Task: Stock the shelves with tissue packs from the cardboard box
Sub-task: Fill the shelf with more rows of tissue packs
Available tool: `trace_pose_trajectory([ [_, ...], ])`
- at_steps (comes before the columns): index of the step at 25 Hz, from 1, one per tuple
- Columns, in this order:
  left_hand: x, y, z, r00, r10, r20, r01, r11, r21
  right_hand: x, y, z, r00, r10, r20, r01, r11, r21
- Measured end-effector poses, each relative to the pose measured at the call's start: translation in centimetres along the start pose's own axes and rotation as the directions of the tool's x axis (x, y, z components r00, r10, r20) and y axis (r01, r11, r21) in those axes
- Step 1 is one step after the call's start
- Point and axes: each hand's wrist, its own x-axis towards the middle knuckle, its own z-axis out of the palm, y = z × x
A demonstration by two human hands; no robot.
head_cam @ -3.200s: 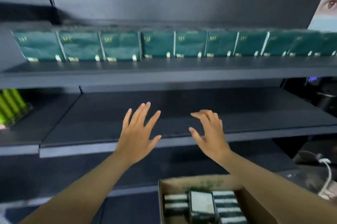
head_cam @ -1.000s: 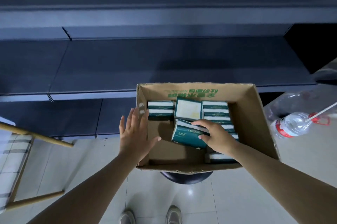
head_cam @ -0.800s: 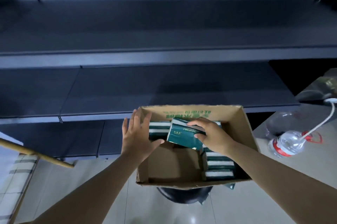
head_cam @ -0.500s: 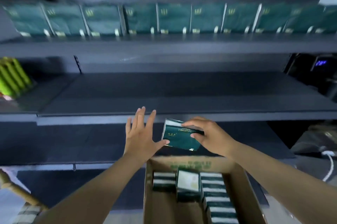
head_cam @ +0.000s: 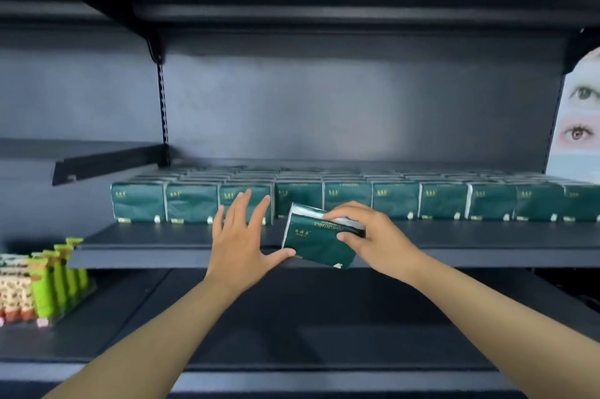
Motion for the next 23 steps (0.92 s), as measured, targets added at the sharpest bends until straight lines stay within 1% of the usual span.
trace_pose_trajectory([
  [2,2.1,-2.8,0.8,1.000,-0.002,-0.001,0.002,1.000,0.007,3.5,0.2,0.9,0.998,-0.010,-0.064,0.007,0.999,-0.043],
  [5,4.7,-6.5,3.1,0.997,0.045,0.060,-0.049,0.996,0.072,8.1,2.1,2.7,0.992,0.002,-0.128,-0.020,0.989,-0.144],
  [7,6.4,-8.1,5.1,0.990,0.102,0.095,-0.112,0.987,0.111,10.7,4.0,4.3,0.989,0.026,-0.146,-0.052,0.983,-0.178],
  [9,7.6,-8.9,6.8,0.983,0.136,0.121,-0.149,0.983,0.106,12.4,5.8,5.7,0.986,0.052,-0.158,-0.082,0.978,-0.190],
  [11,8.3,-9.3,8.1,0.983,0.133,0.129,-0.145,0.985,0.089,13.4,7.2,6.8,0.988,0.034,-0.149,-0.077,0.952,-0.295],
  [13,8.3,-9.5,8.5,0.983,0.126,0.131,-0.139,0.986,0.097,13.9,8.1,7.7,0.993,0.009,-0.121,-0.061,0.899,-0.434],
  [14,8.2,-9.4,8.5,0.985,0.130,0.114,-0.140,0.986,0.089,13.9,8.3,8.0,0.992,-0.003,-0.125,-0.056,0.882,-0.468],
  [16,8.2,-9.3,8.6,0.985,0.118,0.123,-0.124,0.991,0.041,13.7,8.3,8.2,0.986,-0.038,-0.161,-0.048,0.866,-0.498],
  [20,8.4,-8.9,8.2,0.981,0.124,0.147,-0.129,0.992,0.019,11.8,8.0,7.4,0.970,-0.071,-0.234,-0.062,0.853,-0.518],
  [23,8.4,-9.2,8.2,0.985,0.133,0.110,-0.131,0.991,-0.029,8.6,7.8,5.8,0.963,-0.074,-0.259,-0.078,0.844,-0.530],
])
